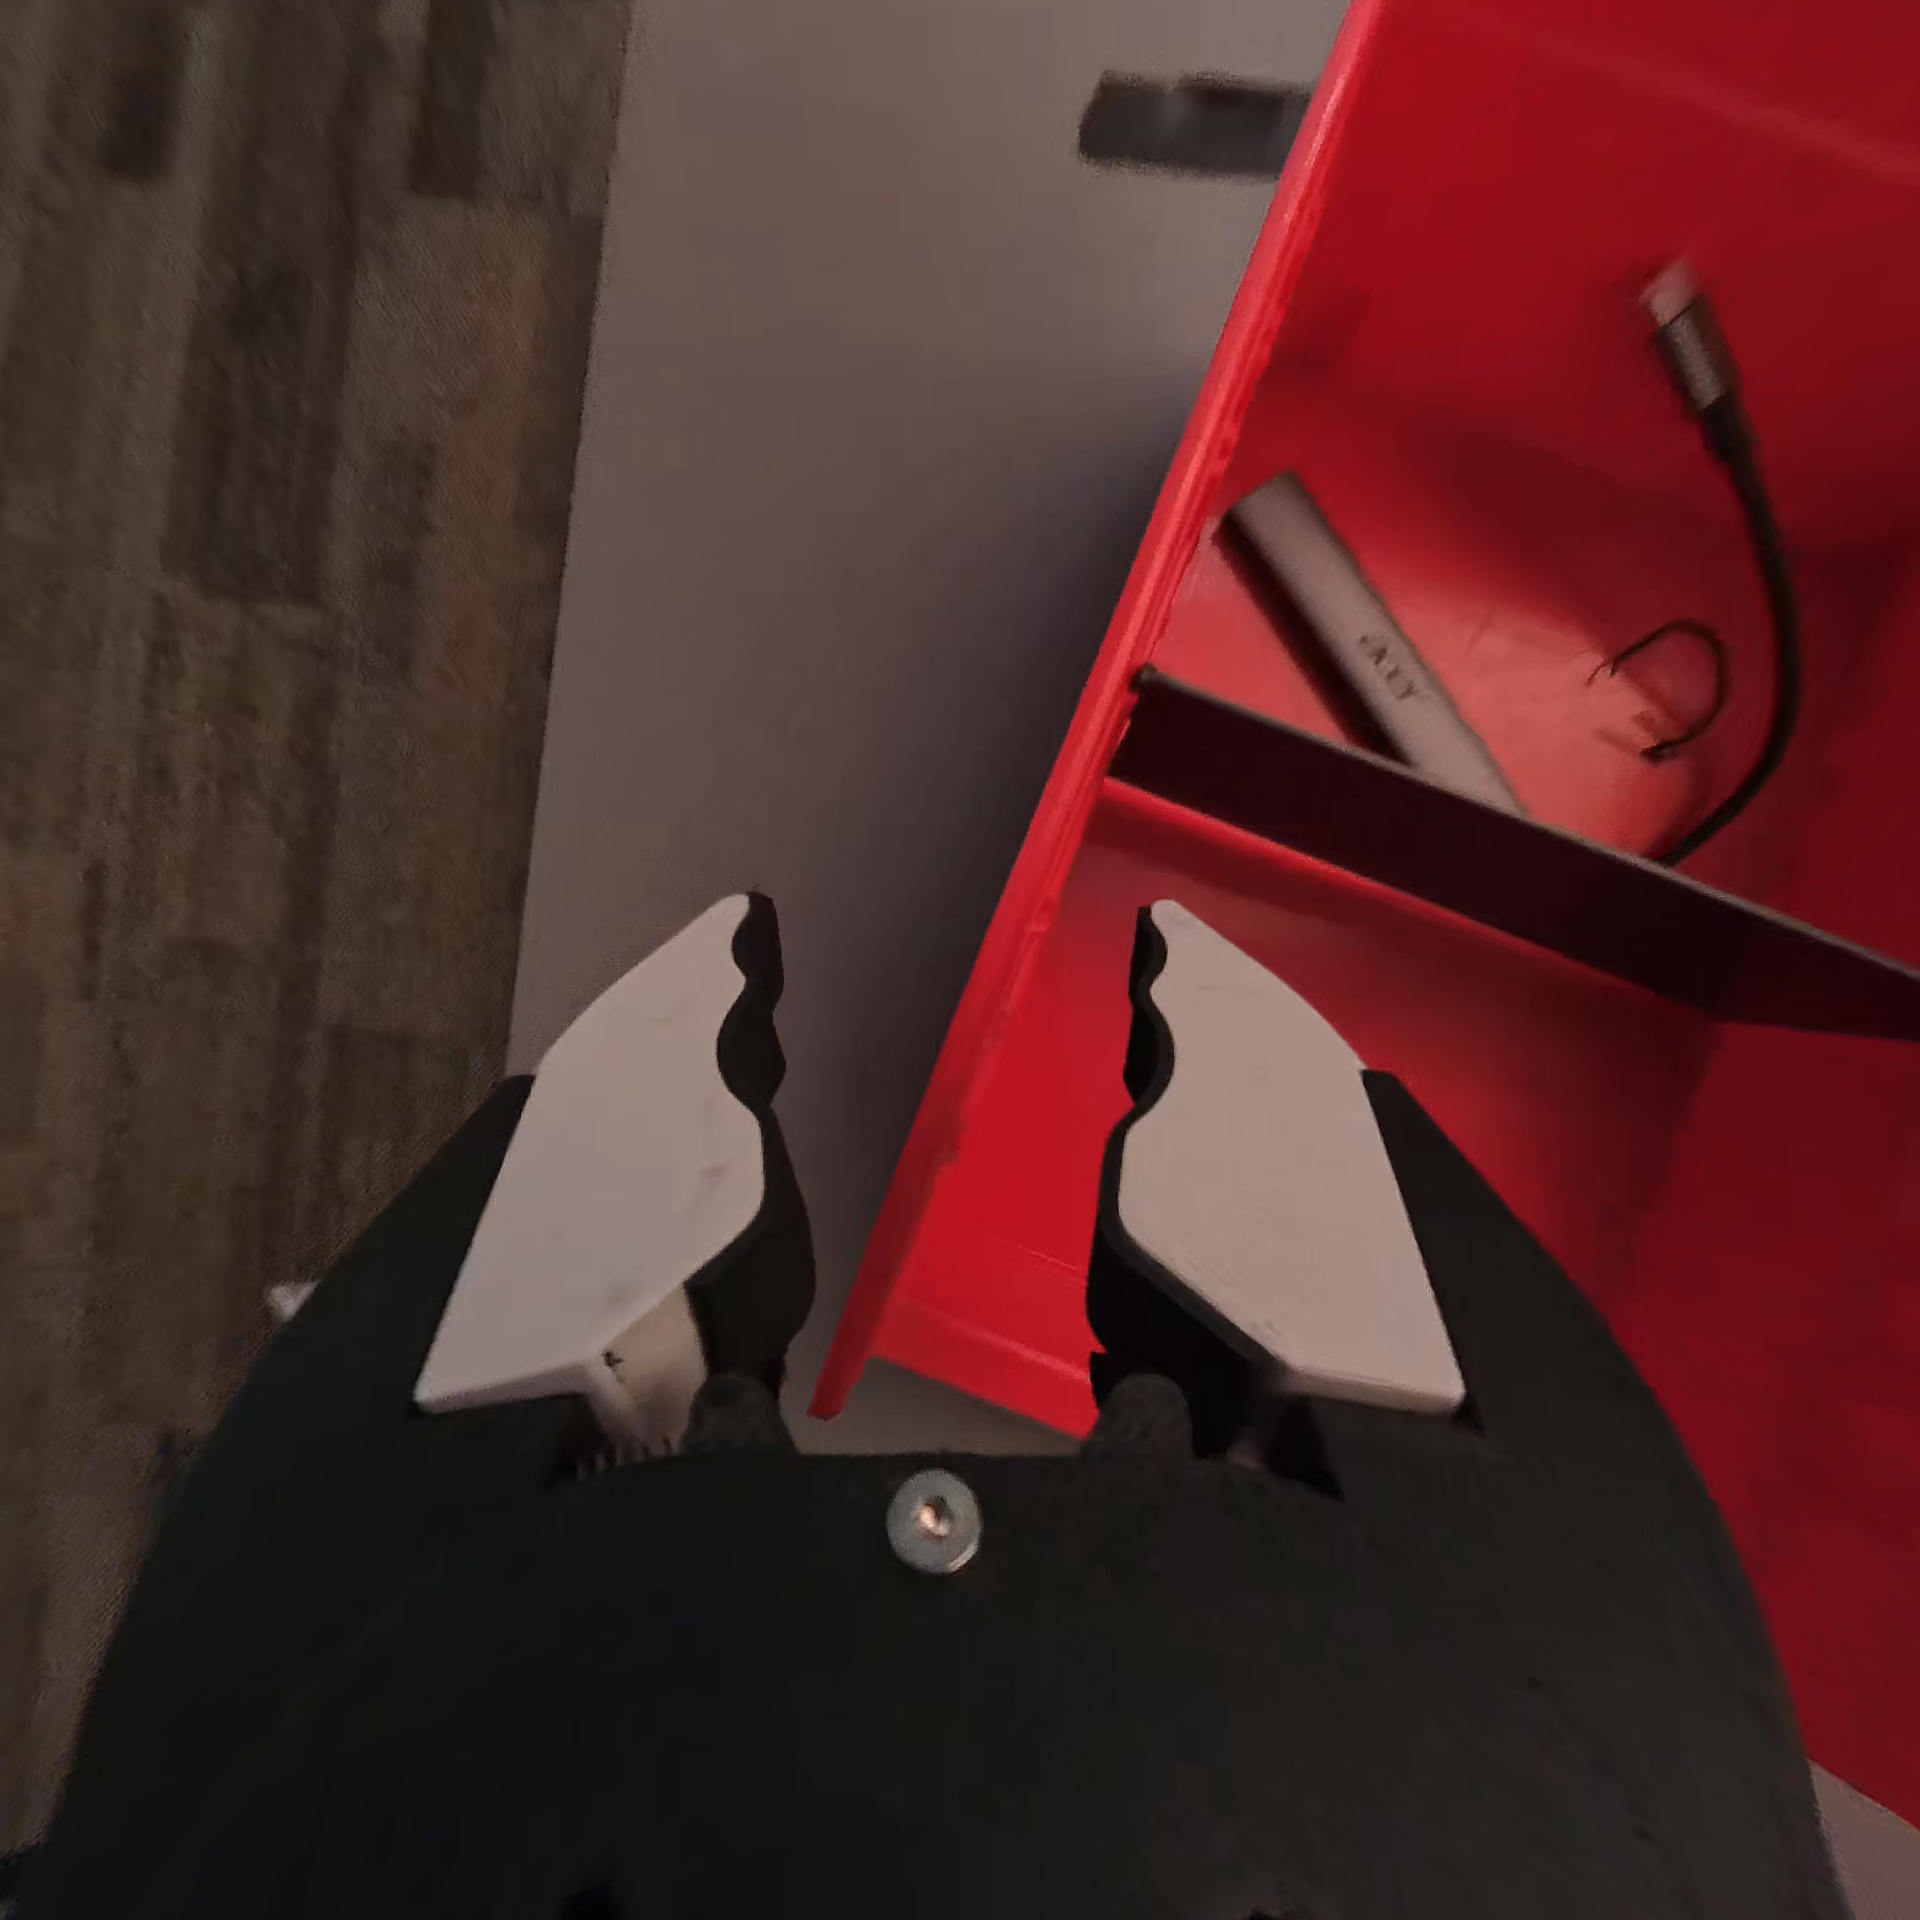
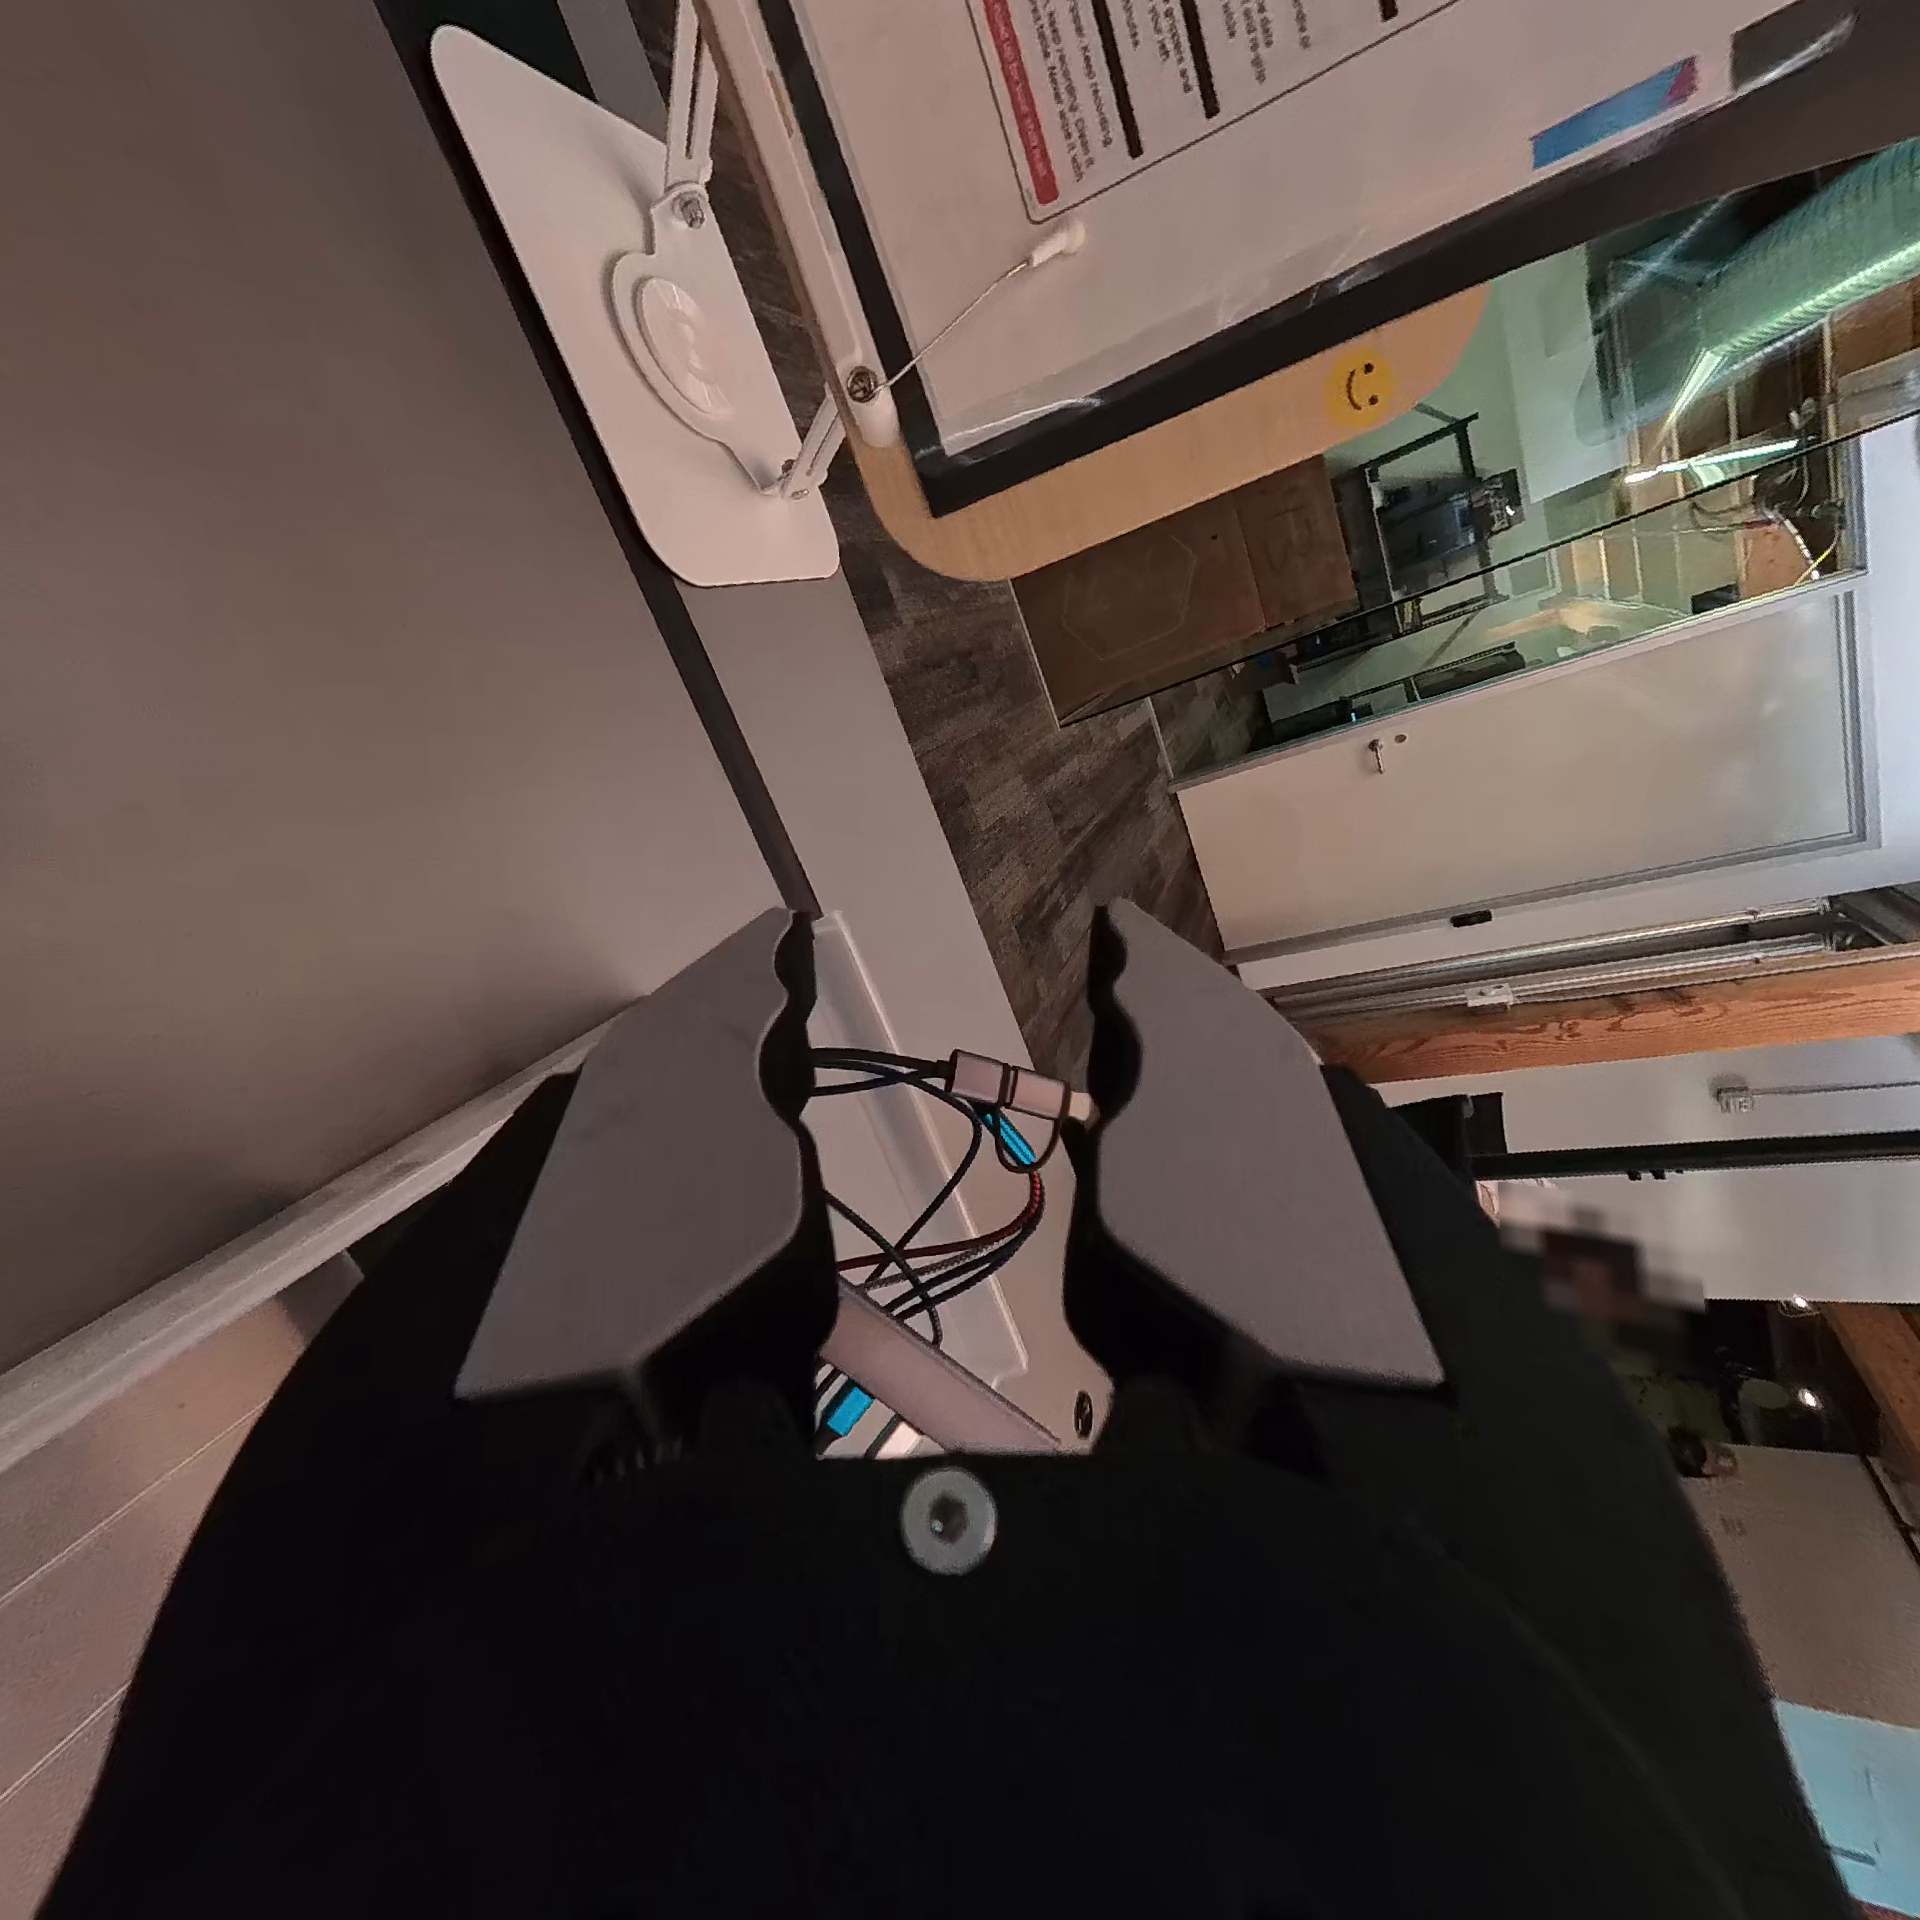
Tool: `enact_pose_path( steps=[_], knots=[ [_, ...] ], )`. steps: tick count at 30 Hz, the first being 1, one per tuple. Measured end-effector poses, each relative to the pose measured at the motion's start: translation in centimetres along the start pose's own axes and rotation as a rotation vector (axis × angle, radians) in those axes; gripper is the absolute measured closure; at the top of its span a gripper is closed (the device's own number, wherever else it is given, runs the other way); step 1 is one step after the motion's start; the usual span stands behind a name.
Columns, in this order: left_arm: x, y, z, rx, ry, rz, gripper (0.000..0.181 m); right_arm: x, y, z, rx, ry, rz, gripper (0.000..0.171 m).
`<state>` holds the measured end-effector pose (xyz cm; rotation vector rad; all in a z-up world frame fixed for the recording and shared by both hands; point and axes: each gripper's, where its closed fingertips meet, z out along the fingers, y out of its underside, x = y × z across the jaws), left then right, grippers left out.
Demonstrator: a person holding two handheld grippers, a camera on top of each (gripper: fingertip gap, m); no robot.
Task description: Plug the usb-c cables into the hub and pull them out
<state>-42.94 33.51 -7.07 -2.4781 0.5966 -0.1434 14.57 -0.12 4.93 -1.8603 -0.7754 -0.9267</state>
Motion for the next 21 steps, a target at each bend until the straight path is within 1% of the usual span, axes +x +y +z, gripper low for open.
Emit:
enact_pose_path(
  steps=[3,4,6,8,9,10,12,14,15,18,19,20,21],
  knots=[
    [-0.7,1.3,1.4,-0.084,-0.063,0.034,0.119,-0.3,0.2,0.2,-0.018,-0.008,-0.012,0.120],
    [-0.6,1.9,1.8,-0.121,-0.053,0.038,0.120,-0.4,0.2,0.3,-0.021,-0.010,-0.014,0.120],
    [-0.5,3.3,2.4,-0.201,-0.037,0.023,0.137,-0.5,0.2,0.4,-0.024,-0.013,-0.016,0.120],
    [0.1,4.6,2.6,-0.269,0.030,0.005,0.153,-0.6,0.3,0.5,-0.027,-0.016,-0.018,0.120],
    [0.7,4.8,2.6,-0.277,0.079,-0.009,0.161,-0.6,0.3,0.5,-0.029,-0.017,-0.020,0.120],
    [1.1,4.9,2.4,-0.281,0.119,-0.023,0.166,-0.7,0.4,0.5,-0.031,-0.019,-0.020,0.119],
    [1.4,5.1,2.2,-0.291,0.155,-0.030,0.170,-0.8,0.4,0.6,-0.034,-0.022,-0.022,0.120],
    [1.1,4.9,2.4,-0.283,0.134,-0.020,0.167,-0.8,0.4,0.6,-0.034,-0.022,-0.024,0.120],
    [0.7,4.6,2.5,-0.271,0.107,-0.017,0.162,-0.8,0.3,0.5,-0.033,-0.023,-0.024,0.120],
    [-1.6,2.6,3.0,-0.178,-0.047,-0.049,0.130,-0.8,0.2,0.5,-0.030,-0.022,-0.025,0.120],
    [-2.1,1.9,2.9,-0.137,-0.080,-0.061,0.124,-0.8,0.2,0.4,-0.030,-0.021,-0.025,0.120],
    [-2.5,1.2,2.7,-0.098,-0.111,-0.076,0.120,-0.8,0.2,0.5,-0.029,-0.021,-0.025,0.120],
    [-2.8,0.4,2.2,-0.056,-0.140,-0.089,0.122,-0.8,0.2,0.5,-0.030,-0.021,-0.026,0.120]
  ],
)
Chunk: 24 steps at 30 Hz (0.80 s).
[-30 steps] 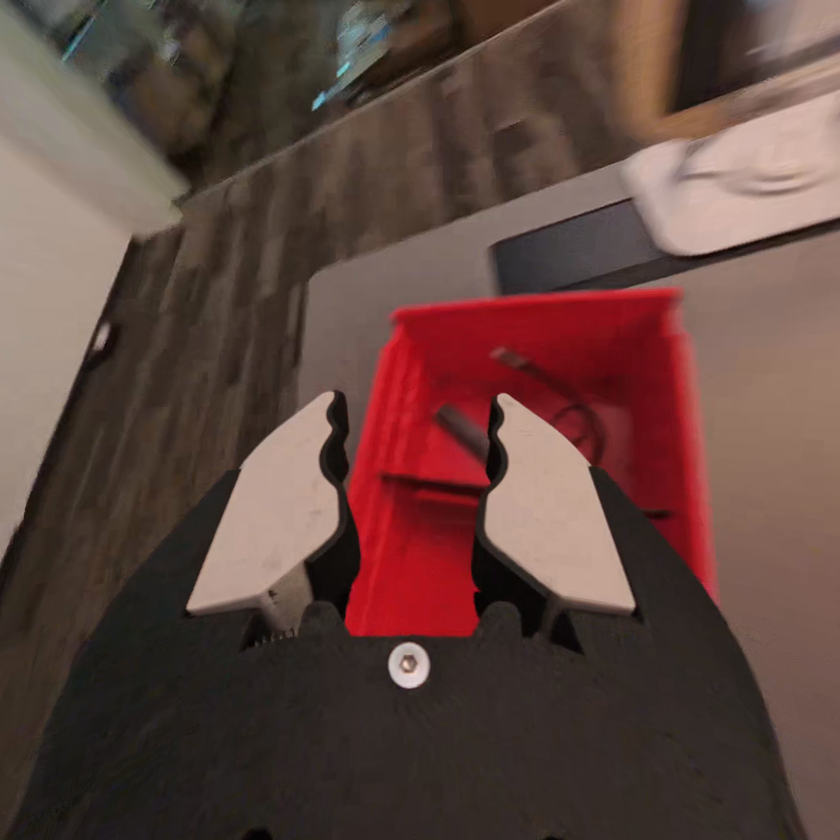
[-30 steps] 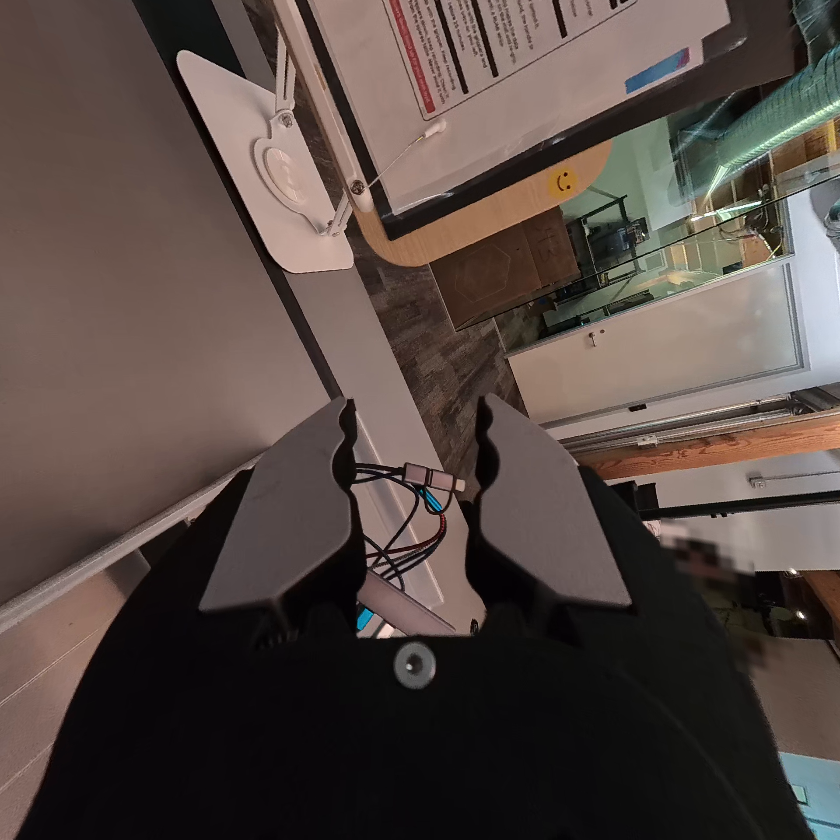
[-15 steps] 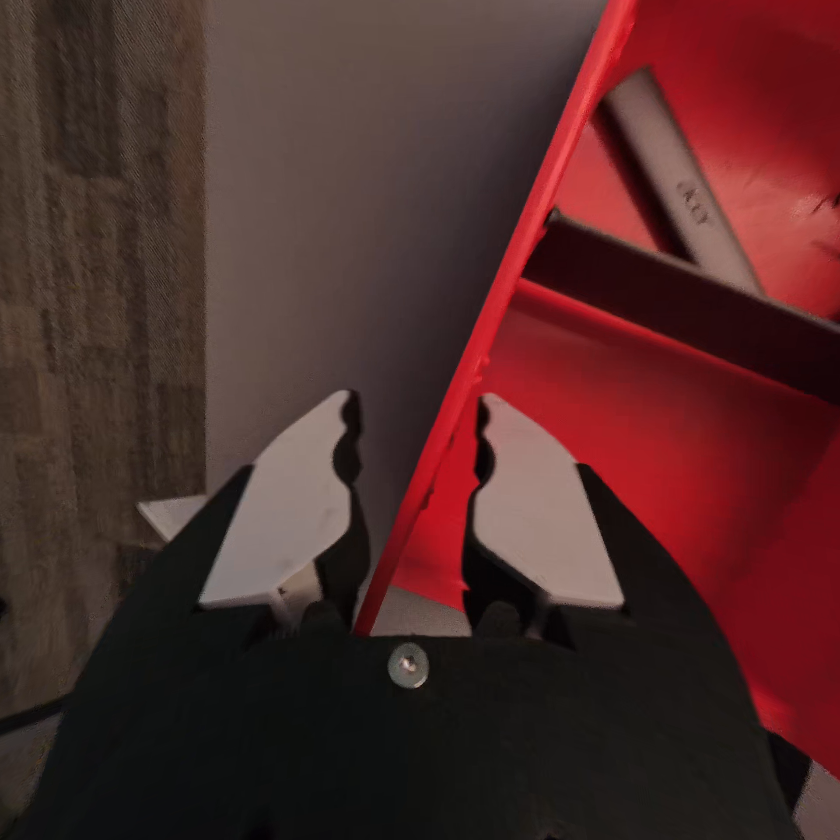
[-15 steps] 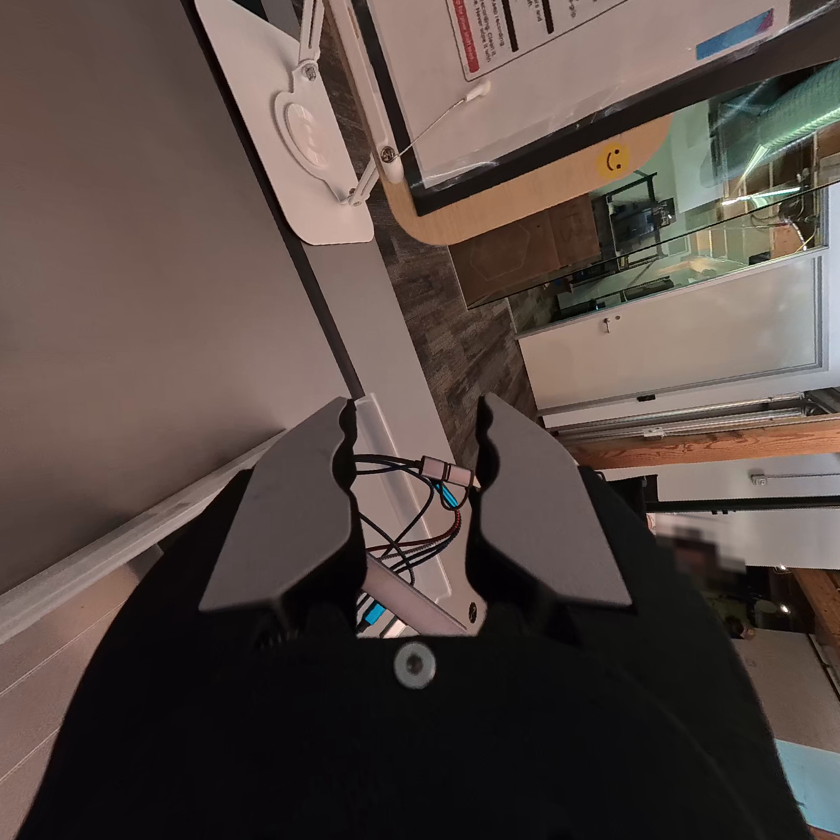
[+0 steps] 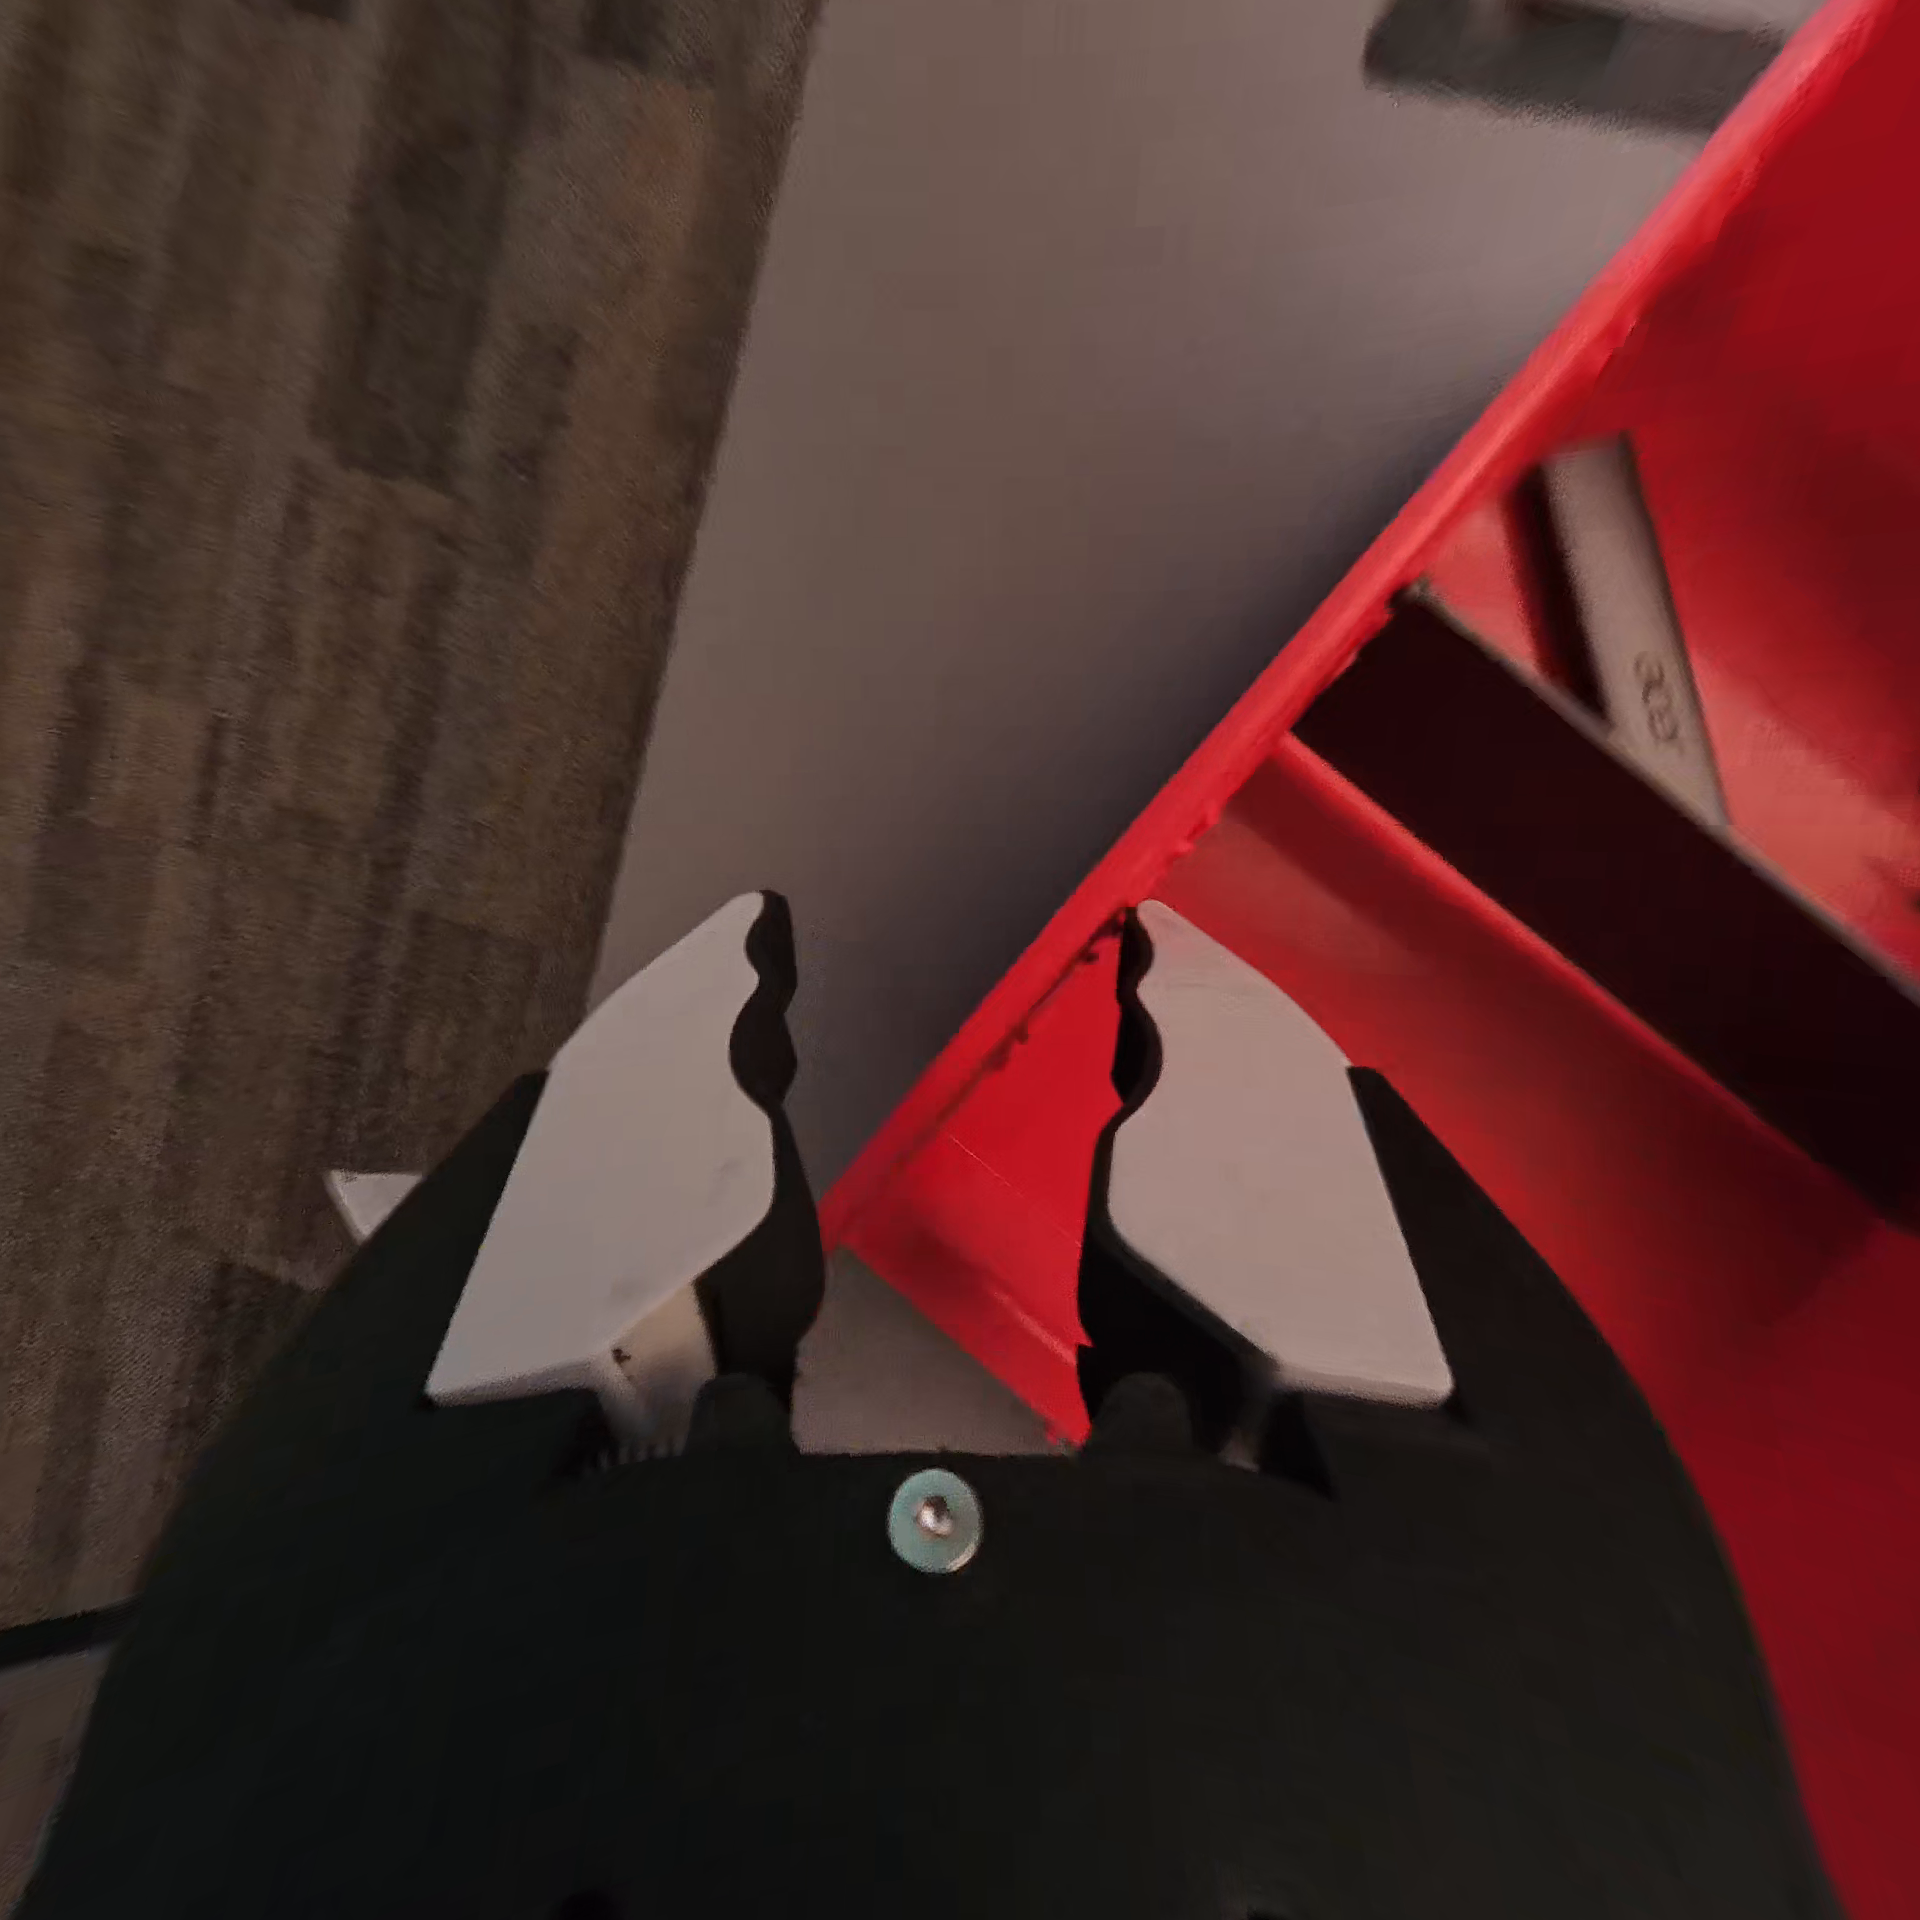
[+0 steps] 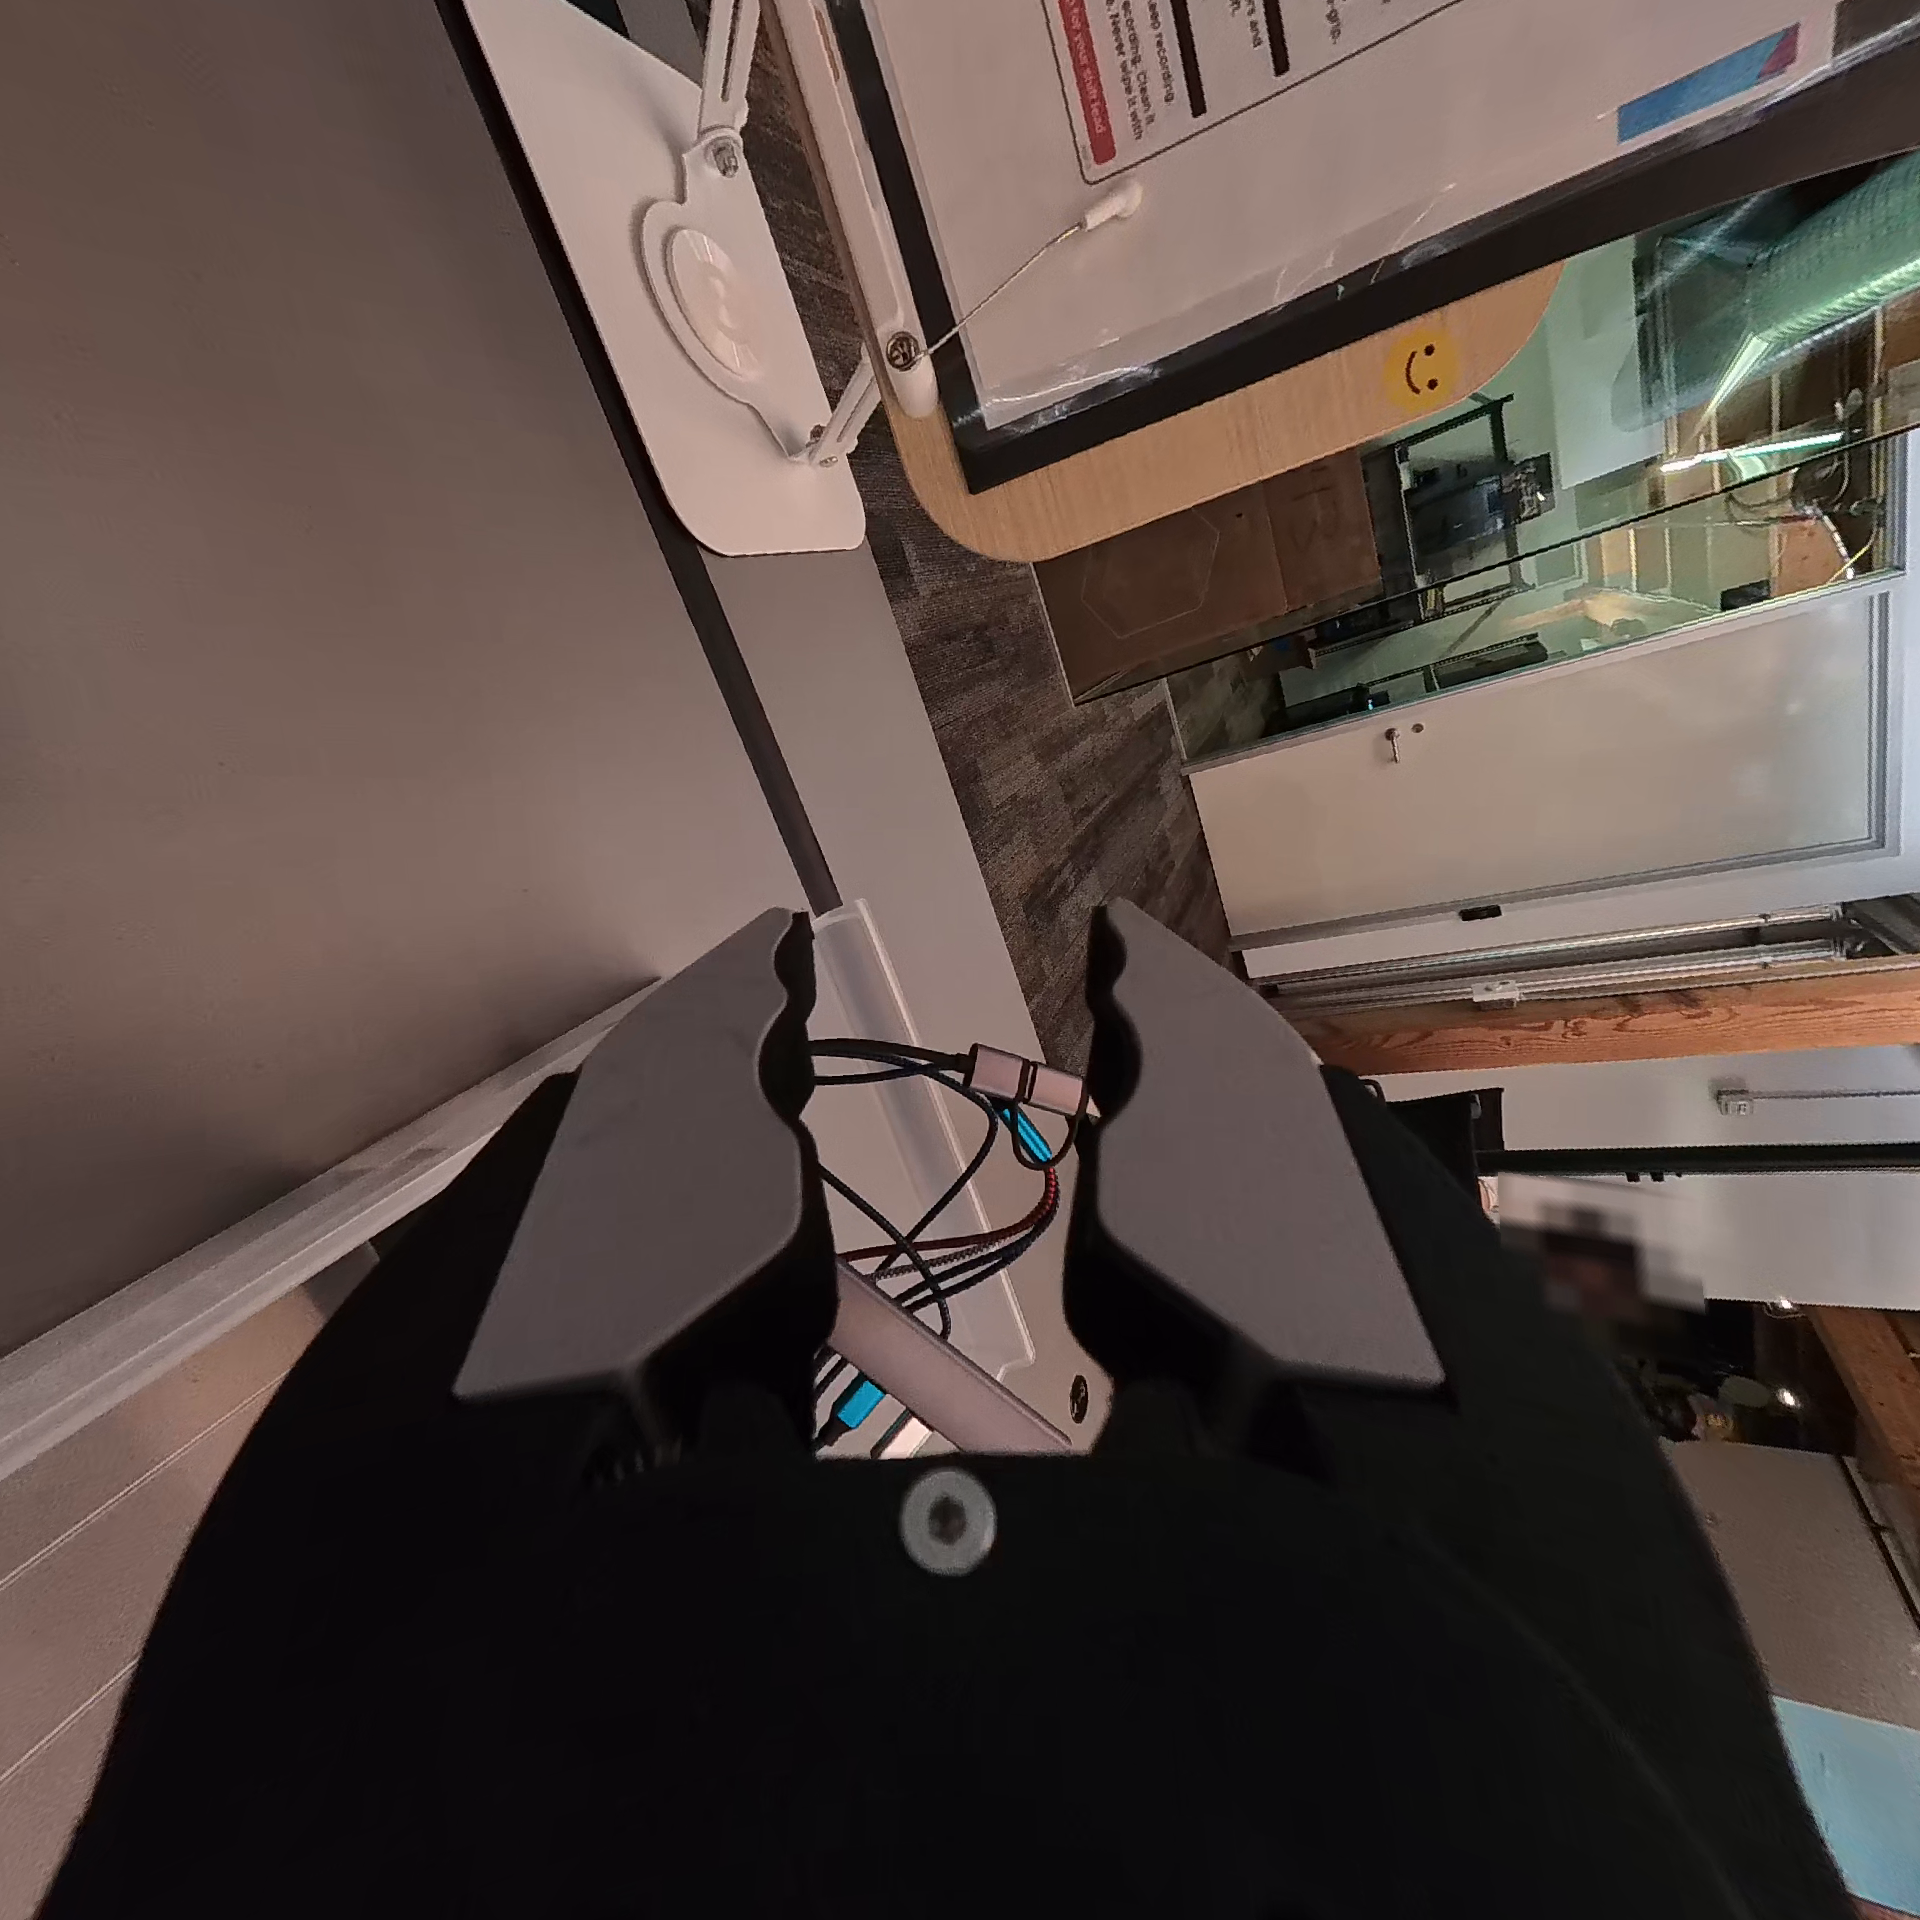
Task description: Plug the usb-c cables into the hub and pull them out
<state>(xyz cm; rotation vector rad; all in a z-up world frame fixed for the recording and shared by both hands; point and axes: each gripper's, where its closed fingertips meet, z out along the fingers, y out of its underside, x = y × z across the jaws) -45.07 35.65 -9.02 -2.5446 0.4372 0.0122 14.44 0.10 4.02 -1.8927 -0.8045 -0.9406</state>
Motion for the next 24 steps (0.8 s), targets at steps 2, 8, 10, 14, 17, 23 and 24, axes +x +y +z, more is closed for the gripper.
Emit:
enact_pose_path(
  steps=[2,8,10,14,17,23,24],
  knots=[
    [-0.3,-2.2,-1.8,0.128,-0.059,-0.020,0.129,-0.1,0.0,0.1,-0.003,-0.002,-0.002,0.120],
    [9.8,-4.6,-6.9,0.232,0.385,0.040,0.141,-0.4,-0.1,0.4,-0.009,-0.013,-0.011,0.120],
    [14.6,-4.9,-8.1,0.227,0.563,0.094,0.136,-0.5,-0.1,0.5,-0.010,-0.016,-0.013,0.120],
    [19.4,-4.4,-5.4,0.110,0.510,0.233,0.131,-0.4,0.1,0.5,-0.017,-0.010,-0.014,0.120],
    [20.6,-3.9,-2.2,-0.012,0.404,0.282,0.135,-0.1,0.0,0.3,-0.005,-0.005,-0.002,0.120],
    [21.4,-3.9,1.4,-0.178,0.337,0.238,0.139,0.1,0.5,0.6,-0.016,-0.003,0.008,0.120],
    [21.8,-3.9,1.8,-0.202,0.355,0.216,0.140,0.0,0.7,0.8,-0.023,-0.007,0.008,0.120]
  ],
)
